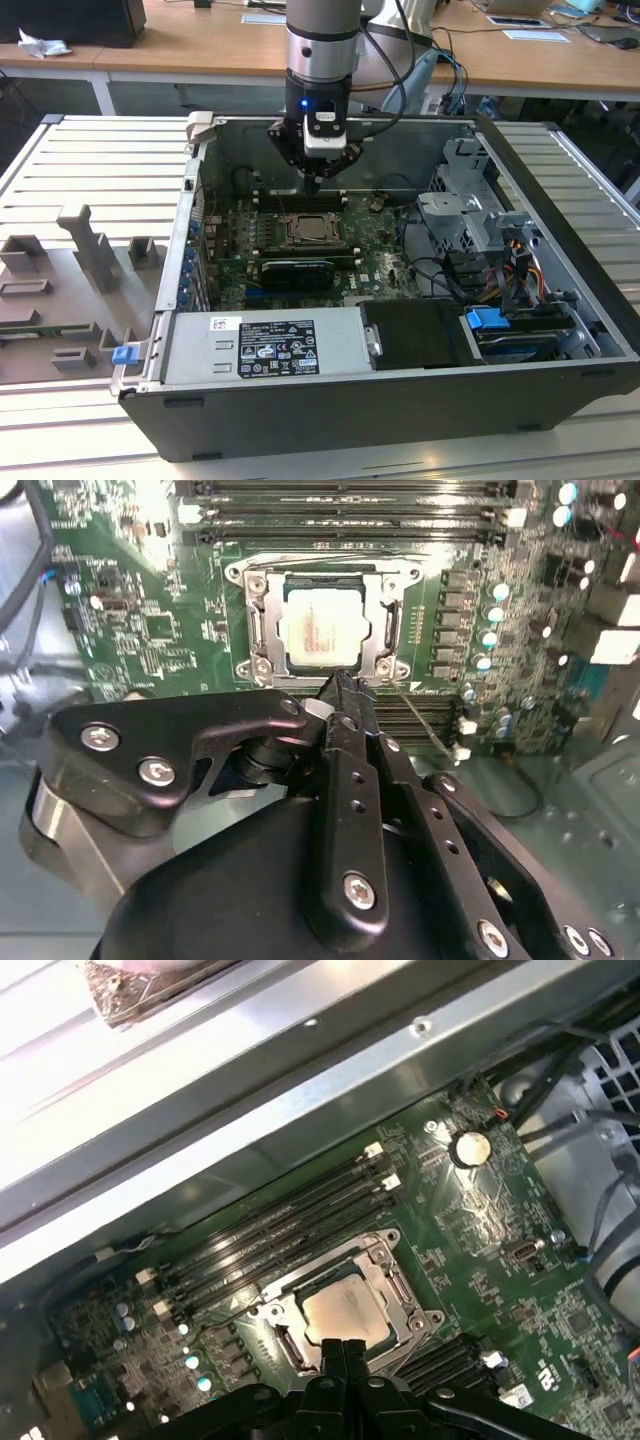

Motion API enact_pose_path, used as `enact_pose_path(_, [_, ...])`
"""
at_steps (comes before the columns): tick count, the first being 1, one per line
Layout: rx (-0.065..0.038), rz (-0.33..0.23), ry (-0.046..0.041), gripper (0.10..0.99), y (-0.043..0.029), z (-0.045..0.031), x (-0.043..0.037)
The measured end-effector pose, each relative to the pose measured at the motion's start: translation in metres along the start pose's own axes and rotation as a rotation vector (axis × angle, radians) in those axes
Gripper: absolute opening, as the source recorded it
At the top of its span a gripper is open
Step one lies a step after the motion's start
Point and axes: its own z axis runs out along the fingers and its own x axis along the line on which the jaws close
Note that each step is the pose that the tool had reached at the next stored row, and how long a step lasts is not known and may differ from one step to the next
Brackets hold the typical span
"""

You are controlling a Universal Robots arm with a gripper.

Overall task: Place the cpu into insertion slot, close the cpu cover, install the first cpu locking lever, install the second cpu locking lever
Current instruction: 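Install the first cpu locking lever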

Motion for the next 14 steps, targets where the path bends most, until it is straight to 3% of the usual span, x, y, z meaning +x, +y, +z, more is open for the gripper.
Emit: enact_pose_path(14, [0.001, -0.291, 0.0069, 0.106, 0.0000, 0.0010, 0.0000])
